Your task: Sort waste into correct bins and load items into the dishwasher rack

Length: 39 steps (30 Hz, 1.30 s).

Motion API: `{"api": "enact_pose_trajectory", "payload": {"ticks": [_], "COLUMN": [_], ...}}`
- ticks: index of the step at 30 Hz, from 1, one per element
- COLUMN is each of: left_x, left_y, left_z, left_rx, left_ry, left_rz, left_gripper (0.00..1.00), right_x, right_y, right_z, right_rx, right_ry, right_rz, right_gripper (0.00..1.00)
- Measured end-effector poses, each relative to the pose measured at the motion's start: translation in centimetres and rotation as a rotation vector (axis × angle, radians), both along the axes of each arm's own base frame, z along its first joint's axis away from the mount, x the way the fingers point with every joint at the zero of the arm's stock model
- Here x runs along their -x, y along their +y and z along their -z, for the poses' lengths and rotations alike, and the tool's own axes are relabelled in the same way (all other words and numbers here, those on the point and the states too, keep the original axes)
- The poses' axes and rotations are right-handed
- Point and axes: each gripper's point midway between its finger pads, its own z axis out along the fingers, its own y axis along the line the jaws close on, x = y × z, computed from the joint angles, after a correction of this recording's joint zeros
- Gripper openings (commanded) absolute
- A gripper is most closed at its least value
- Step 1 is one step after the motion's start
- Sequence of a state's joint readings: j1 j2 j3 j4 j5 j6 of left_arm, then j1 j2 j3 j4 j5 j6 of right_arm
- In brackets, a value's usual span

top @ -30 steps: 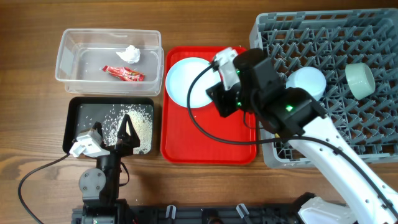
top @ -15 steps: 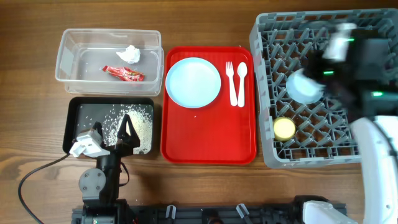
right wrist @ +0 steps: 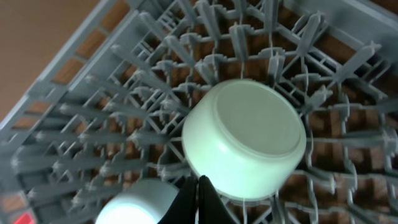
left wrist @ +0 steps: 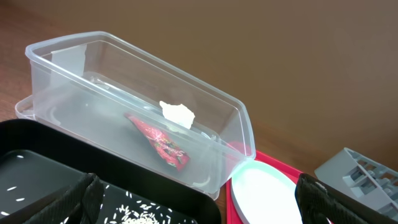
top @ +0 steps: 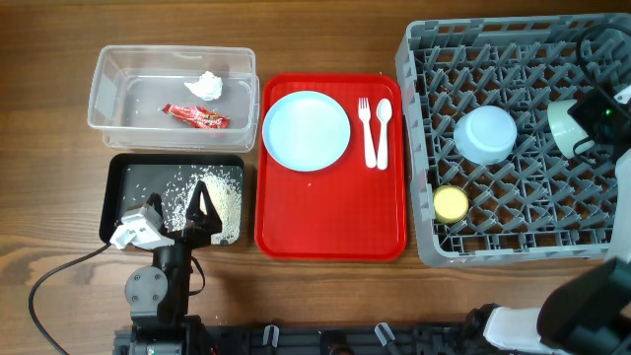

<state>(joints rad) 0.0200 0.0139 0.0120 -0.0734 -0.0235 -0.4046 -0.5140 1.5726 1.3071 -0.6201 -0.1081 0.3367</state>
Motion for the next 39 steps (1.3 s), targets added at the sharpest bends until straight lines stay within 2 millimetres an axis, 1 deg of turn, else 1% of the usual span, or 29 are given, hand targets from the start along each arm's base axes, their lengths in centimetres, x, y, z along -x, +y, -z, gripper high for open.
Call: {"api": "enact_pose_trajectory", "payload": {"ticks": [3, 7, 10, 12, 17, 18, 20, 23, 26, 35, 36, 37, 39], "left_x": [0.0, 0.0, 0.0, 0.0, 0.0, 0.0, 0.0, 0.0, 0.0, 0.0, 0.0, 0.0, 0.0], "left_y": [0.0, 0.0, 0.0, 0.0, 0.0, 0.0, 0.0, 0.0, 0.0, 0.0, 0.0, 0.0, 0.0], "left_z": [0.0, 0.0, 0.0, 0.0, 0.0, 0.0, 0.0, 0.0, 0.0, 0.0, 0.0, 0.0, 0.0], "left_rx": [0.0, 0.0, 0.0, 0.0, 0.0, 0.0, 0.0, 0.0, 0.0, 0.0, 0.0, 0.0, 0.0], "left_ry": [0.0, 0.0, 0.0, 0.0, 0.0, 0.0, 0.0, 0.0, 0.0, 0.0, 0.0, 0.0, 0.0], "left_rz": [0.0, 0.0, 0.0, 0.0, 0.0, 0.0, 0.0, 0.0, 0.0, 0.0, 0.0, 0.0, 0.0], "left_gripper": [1.0, 1.0, 1.0, 1.0, 1.0, 1.0, 1.0, 1.0, 1.0, 1.0, 1.0, 1.0, 0.99], "right_x": [-0.8, -0.7, -0.5, -0.2, 0.6, 0.7, 0.8, 0.9, 1.4, 0.6, 0.4, 0.0, -0.6], "right_y": [-1.4, -2.5, -3.0, -3.5, -4.0, -4.0, -4.0, -3.6, -2.5, 0.3, 0.6, 1.1, 2.0], "right_z": [0.5, 0.3, 0.7, 1.6, 5.6, 6.1, 6.3, 6.5, 7.1, 7.2, 6.9, 6.2, 3.7], "right_rx": [0.031, 0.066, 0.084, 0.094, 0.074, 0.07, 0.066, 0.047, -0.007, -0.108, -0.113, -0.119, -0.102], "right_ry": [-0.015, -0.015, 0.007, 0.042, 0.166, 0.179, 0.186, 0.194, 0.216, 0.178, 0.165, 0.133, 0.062], "right_rz": [0.026, 0.059, 0.08, 0.101, 0.122, 0.123, 0.122, 0.111, 0.086, -0.054, -0.073, -0.105, -0.156], "right_gripper": [0.04, 0.04, 0.04, 0.04, 0.04, 0.04, 0.04, 0.04, 0.04, 0.04, 0.04, 0.04, 0.04]}}
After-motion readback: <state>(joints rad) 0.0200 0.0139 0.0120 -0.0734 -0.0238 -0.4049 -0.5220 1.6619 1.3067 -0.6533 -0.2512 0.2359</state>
